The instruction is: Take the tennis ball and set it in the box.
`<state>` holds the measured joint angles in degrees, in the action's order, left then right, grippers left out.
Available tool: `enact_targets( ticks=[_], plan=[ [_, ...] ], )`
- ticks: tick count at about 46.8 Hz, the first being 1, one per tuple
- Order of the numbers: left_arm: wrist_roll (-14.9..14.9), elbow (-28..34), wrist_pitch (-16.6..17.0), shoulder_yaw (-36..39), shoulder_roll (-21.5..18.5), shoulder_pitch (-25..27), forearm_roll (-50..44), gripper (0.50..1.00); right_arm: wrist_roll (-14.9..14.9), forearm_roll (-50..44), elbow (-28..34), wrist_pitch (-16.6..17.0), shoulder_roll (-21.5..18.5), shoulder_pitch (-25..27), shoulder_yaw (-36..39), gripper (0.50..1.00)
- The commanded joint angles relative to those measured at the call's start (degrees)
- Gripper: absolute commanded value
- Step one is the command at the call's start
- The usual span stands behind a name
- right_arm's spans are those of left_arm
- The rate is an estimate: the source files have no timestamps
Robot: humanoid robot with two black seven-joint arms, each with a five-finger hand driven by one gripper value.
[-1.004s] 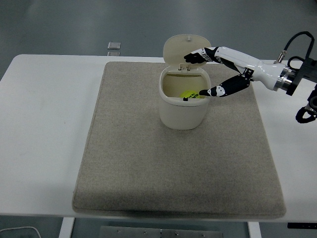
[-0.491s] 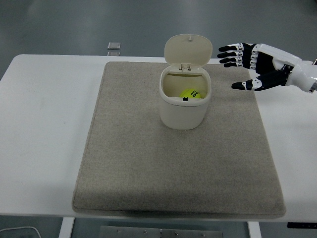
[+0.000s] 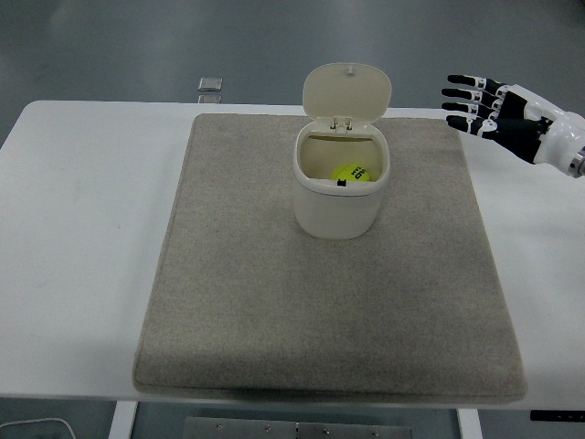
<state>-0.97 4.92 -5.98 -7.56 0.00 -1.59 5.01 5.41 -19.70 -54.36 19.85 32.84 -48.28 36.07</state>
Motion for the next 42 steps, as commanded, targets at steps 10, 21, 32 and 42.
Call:
enact_targets(
  ticks=[10, 21, 32, 42],
  plan=[
    [0.0, 0.0, 0.0, 0.0, 0.0, 0.0, 0.0, 0.992, -3.6, 12.6, 3.5, -10.3, -5.7, -0.4, 0.7, 0.897],
    [0.0, 0.0, 0.0, 0.0, 0.0, 0.0, 0.0, 0.992, -3.0, 12.1, 3.9, -7.8, -6.1, -0.2, -0.2, 0.901],
    [0.0, 0.0, 0.0, 0.0, 0.0, 0.0, 0.0, 0.992, -2.9, 12.1, 3.9, -6.8, -6.2, 0.1, -0.1, 0.903],
    [0.0, 0.0, 0.0, 0.0, 0.0, 0.0, 0.0, 0.992, -2.9, 12.7, 3.9, -6.8, -6.2, 0.7, 0.2, 0.903]
  ],
)
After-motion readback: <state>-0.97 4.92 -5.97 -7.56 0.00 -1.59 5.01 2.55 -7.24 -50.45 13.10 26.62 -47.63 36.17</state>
